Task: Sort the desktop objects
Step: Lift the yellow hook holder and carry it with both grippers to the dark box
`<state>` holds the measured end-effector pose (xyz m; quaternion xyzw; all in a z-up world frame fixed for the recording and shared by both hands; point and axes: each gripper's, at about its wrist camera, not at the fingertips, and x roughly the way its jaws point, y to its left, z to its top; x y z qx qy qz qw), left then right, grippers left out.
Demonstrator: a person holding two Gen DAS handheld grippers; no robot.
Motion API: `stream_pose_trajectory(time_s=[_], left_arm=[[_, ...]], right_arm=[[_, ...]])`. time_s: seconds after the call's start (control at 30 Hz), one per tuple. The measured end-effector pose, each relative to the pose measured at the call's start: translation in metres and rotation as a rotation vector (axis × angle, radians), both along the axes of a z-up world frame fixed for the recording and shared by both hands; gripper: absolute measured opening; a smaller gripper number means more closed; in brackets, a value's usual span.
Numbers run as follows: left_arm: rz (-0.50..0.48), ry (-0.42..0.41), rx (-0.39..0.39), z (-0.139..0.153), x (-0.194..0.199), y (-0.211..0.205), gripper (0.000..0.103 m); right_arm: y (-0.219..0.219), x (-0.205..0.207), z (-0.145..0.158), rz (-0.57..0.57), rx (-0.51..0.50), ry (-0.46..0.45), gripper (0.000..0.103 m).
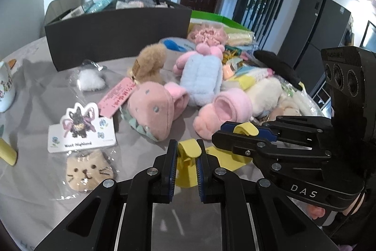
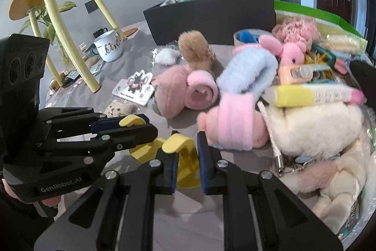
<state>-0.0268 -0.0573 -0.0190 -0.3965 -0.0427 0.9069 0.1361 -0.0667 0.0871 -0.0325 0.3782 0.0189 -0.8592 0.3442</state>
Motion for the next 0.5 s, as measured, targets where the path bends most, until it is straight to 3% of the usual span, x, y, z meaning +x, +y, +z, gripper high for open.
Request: stream_pose_trajectory(time_s=[0.5], left_arm=[[0.03, 0.103, 0.016, 0.047, -0.004, -0.023, 0.014]], right_arm=[[-0.021, -0.004, 0.056, 0.013, -0.033, 0.101, 0.015]])
